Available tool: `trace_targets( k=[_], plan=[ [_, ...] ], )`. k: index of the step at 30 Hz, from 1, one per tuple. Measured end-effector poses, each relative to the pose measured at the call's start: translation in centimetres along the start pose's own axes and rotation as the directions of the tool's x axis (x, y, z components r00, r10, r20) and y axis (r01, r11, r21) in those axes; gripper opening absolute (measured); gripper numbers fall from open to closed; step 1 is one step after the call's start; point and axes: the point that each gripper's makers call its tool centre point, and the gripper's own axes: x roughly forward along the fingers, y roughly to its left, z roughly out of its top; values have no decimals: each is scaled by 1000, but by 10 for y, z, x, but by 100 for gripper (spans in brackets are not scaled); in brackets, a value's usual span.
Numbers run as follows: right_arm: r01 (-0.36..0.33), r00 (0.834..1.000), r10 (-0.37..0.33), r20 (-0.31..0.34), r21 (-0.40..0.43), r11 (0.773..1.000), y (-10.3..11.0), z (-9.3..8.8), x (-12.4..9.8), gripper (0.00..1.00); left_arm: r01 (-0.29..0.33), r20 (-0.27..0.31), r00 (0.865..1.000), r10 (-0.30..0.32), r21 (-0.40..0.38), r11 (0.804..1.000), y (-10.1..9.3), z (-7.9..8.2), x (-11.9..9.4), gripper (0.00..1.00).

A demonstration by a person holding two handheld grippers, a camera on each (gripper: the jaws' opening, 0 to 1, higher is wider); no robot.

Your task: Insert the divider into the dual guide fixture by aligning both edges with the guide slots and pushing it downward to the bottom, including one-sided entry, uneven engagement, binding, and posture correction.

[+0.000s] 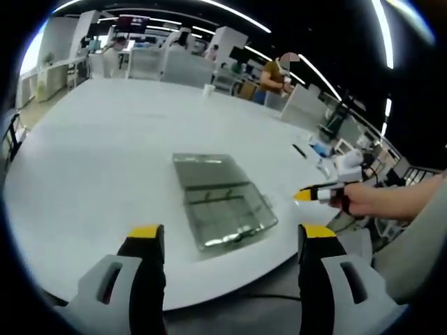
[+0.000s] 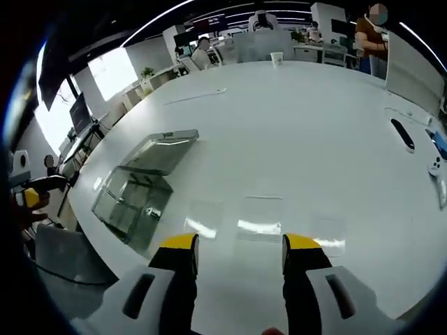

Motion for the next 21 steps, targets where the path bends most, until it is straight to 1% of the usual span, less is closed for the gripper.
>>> trace_targets(
  k=[21],
  plan=[
    [35, 998, -36, -60, -32, 999, -9, -4, 16, 42, -4, -16, 1000, 4, -10, 1000, 6, -4, 5, 74]
  ],
)
